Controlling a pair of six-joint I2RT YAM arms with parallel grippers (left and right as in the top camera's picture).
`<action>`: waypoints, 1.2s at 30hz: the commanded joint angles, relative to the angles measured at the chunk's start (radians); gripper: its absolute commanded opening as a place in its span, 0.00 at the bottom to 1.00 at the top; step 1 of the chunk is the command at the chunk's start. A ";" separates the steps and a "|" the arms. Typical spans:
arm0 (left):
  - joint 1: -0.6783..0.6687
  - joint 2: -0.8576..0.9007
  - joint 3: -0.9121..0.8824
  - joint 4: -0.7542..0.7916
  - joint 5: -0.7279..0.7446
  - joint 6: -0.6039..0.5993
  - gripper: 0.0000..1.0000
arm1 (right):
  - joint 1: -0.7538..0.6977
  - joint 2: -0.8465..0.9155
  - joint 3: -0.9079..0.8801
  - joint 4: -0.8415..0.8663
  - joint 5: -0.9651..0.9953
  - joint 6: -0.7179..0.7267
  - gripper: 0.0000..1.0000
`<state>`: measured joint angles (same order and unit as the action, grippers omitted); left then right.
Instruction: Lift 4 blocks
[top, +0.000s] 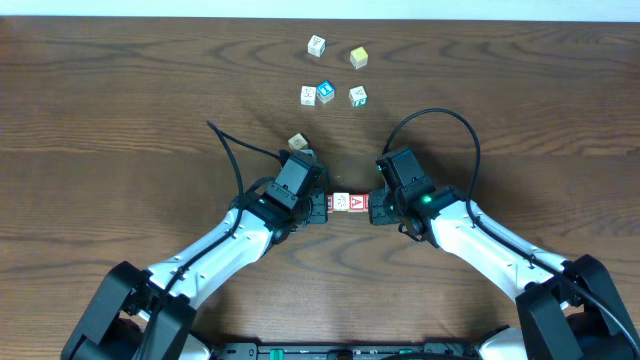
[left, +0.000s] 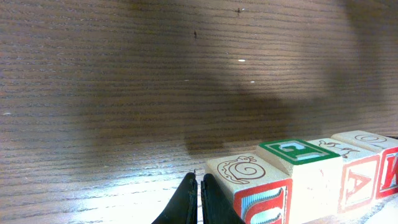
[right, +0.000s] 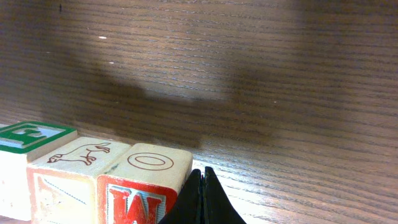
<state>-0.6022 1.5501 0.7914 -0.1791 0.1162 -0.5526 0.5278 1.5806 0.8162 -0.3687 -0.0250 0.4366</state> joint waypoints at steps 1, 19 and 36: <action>-0.032 -0.035 0.026 0.047 0.160 -0.003 0.07 | 0.061 -0.021 0.037 0.029 -0.250 -0.003 0.01; -0.032 -0.044 0.026 0.047 0.160 -0.003 0.08 | 0.061 -0.041 0.055 0.023 -0.253 -0.003 0.01; -0.032 -0.114 0.026 0.020 0.119 -0.003 0.07 | 0.061 -0.072 0.065 0.020 -0.241 -0.003 0.01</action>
<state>-0.5983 1.4513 0.7914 -0.1947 0.0776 -0.5526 0.5278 1.5383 0.8246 -0.3775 -0.0360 0.4404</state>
